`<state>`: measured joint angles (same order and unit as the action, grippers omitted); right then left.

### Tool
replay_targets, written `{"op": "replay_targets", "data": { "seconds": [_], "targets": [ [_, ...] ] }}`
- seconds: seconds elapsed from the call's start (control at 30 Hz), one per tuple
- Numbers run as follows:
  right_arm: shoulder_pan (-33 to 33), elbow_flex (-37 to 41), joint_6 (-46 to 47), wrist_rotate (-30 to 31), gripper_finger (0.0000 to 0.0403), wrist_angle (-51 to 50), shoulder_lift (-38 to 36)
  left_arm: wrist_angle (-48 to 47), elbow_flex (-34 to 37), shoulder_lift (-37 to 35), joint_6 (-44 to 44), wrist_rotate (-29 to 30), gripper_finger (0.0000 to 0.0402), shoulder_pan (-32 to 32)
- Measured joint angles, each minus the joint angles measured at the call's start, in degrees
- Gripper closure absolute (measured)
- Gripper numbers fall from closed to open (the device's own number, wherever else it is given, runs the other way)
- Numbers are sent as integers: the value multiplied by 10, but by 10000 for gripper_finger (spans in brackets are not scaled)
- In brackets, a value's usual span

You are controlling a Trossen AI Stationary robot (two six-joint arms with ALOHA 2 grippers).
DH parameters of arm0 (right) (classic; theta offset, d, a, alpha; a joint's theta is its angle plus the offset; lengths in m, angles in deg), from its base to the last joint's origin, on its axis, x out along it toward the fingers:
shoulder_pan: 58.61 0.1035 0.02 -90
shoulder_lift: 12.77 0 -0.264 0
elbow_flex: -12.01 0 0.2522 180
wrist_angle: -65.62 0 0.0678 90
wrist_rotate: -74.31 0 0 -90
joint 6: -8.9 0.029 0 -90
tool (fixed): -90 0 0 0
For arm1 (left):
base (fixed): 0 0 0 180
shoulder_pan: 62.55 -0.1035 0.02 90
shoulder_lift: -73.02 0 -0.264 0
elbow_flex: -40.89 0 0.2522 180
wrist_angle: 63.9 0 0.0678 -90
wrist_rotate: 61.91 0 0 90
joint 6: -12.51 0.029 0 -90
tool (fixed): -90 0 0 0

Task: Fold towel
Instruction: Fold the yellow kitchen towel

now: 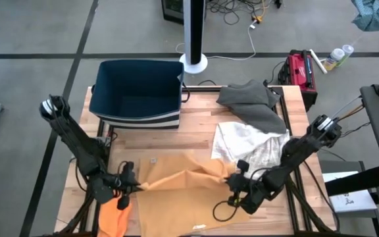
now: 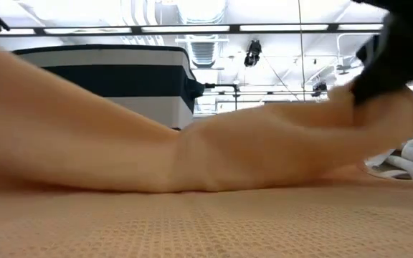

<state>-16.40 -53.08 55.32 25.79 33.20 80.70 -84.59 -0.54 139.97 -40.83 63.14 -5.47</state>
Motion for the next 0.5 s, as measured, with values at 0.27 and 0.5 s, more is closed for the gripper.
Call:
{"op": "replay_targets", "data": {
  "seconds": [0.27, 0.5],
  "targets": [
    [-2, 0, 53, -41, 357, -39, 24, -53, -43, 73, -56, -81, 338, 0],
    [-2, -5, 80, -10, 260, -105, -37, -191, -132, 73, -72, -91, 270, 0]
  ]
}}
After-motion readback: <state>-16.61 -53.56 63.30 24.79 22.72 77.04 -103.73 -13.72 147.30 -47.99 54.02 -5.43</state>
